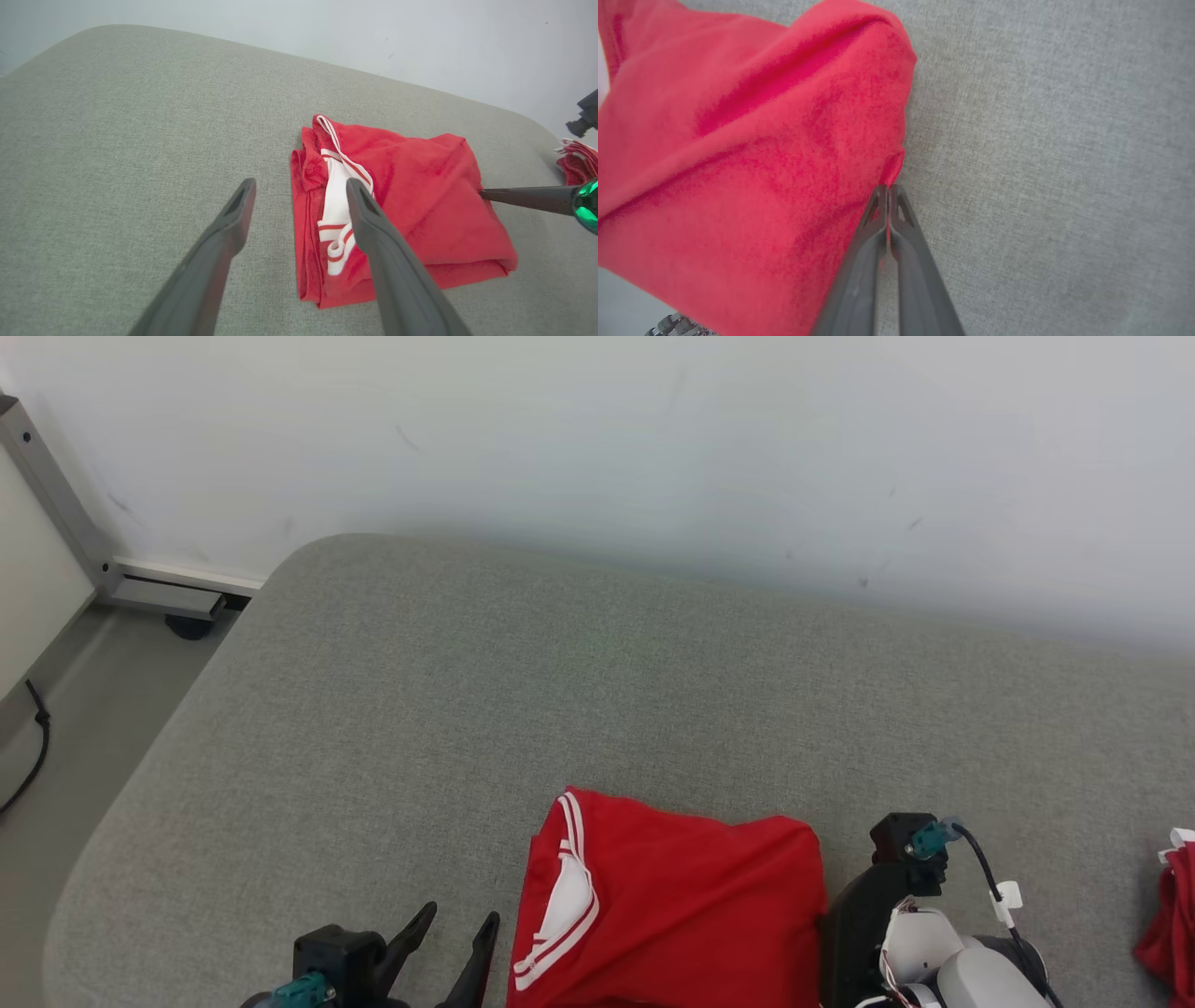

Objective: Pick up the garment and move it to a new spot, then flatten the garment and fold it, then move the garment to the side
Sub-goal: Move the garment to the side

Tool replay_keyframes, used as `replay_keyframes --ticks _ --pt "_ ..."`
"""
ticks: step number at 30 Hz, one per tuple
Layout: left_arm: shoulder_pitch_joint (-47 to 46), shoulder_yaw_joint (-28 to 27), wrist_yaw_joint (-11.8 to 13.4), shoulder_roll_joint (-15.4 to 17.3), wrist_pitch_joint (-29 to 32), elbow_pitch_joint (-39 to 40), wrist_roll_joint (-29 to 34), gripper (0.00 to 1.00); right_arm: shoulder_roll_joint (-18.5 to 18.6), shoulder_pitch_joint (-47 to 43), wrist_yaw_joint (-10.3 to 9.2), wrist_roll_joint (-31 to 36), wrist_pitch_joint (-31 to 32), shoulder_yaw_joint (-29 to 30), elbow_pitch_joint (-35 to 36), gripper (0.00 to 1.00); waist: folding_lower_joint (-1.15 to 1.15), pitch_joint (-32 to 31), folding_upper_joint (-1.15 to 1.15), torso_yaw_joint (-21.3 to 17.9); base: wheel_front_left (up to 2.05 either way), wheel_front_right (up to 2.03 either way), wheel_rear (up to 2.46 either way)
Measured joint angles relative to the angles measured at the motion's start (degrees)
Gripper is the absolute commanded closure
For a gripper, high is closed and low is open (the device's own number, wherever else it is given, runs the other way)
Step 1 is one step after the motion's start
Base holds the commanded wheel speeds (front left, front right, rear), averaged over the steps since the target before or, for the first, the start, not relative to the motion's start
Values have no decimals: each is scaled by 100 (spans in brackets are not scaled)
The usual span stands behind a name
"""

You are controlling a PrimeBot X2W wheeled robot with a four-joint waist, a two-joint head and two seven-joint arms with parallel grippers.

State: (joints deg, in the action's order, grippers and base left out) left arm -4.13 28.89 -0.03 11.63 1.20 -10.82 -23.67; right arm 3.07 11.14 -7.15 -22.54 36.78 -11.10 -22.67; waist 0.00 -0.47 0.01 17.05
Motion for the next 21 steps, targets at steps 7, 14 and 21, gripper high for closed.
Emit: replay_keyframes --ticks 7,14,21 --pt "65 -32 16 45 -33 -13 -7 0 375 -65 1 269 55 420 642 100 0 -131 0 -143 0 0 0" --pt "287 -56 57 97 -82 14 -49 0 645 -349 1 474 214 1007 1314 100 0 -210 0 -396 0 0 0" --pt "287 -59 59 96 -124 53 -54 0 710 -400 1 665 460 1573 1831 100 0 -253 0 -710 0 0 0"
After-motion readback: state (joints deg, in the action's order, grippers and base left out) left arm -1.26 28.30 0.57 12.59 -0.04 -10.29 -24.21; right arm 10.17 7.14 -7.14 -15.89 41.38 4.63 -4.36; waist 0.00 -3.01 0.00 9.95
